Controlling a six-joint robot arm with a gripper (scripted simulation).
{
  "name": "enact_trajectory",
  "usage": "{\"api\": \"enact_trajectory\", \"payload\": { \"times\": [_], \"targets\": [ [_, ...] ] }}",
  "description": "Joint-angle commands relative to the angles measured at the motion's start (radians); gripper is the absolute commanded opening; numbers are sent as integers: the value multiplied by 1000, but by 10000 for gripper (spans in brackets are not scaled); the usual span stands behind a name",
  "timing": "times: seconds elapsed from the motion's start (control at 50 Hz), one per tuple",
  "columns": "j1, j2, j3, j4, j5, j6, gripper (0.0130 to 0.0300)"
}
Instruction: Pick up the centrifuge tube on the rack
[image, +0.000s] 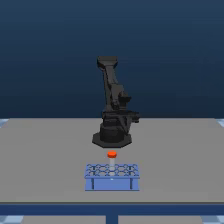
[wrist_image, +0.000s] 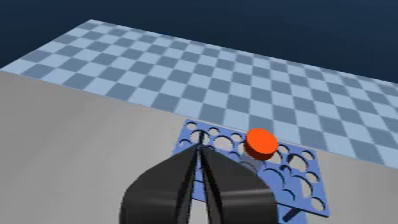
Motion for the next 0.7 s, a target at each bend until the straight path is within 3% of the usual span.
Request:
{"api": "enact_trajectory", "payload": {
  "times": [0.02, 0.7],
  "targets": [
    [0, 0, 0, 0, 0, 0, 300],
    [-15, 19, -13, -20, 3, 24, 300]
  ]
}}
